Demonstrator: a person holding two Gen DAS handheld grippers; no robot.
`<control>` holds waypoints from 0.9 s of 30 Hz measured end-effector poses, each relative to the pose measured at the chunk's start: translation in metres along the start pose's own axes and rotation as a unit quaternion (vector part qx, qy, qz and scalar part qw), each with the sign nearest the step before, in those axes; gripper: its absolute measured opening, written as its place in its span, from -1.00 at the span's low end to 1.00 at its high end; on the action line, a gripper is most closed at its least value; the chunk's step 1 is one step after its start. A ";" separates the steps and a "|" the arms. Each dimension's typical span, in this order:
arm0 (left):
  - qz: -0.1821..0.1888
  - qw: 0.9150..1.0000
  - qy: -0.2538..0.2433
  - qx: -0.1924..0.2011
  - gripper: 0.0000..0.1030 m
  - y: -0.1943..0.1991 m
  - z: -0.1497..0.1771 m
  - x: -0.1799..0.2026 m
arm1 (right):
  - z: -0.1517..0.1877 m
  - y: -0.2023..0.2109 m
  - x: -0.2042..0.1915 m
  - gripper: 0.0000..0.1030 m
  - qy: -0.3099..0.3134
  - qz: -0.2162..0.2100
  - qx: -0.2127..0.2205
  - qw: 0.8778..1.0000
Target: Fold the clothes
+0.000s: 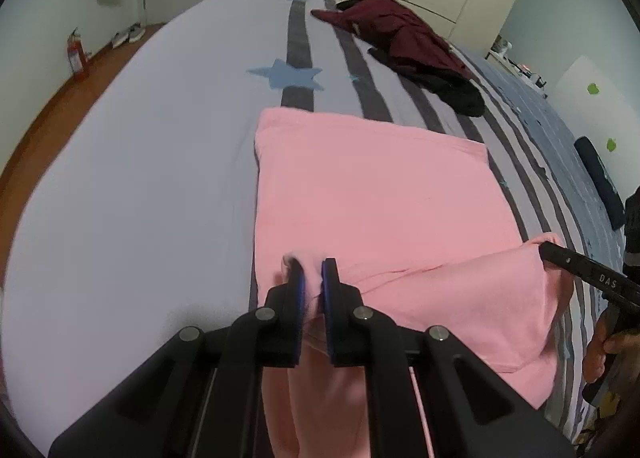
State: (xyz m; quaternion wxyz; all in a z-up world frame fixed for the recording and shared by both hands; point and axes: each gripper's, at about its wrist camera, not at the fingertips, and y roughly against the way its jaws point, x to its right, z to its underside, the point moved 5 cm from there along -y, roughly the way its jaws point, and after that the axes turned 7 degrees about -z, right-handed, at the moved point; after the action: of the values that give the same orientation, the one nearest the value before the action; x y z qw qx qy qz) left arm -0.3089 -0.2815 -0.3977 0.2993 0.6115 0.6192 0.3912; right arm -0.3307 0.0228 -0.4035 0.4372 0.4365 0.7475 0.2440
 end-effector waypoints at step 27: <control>0.008 0.996 0.085 0.015 0.13 -0.011 -0.032 -0.036 | -0.015 -0.016 0.026 -0.34 -0.069 -0.015 -0.027 0.997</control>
State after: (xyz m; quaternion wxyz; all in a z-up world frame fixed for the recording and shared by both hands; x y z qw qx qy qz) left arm -0.3391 -0.3200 -0.3944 0.2337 0.5856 0.6431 0.4347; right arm -0.3564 0.0379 -0.4194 0.5028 0.4292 0.7150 0.2274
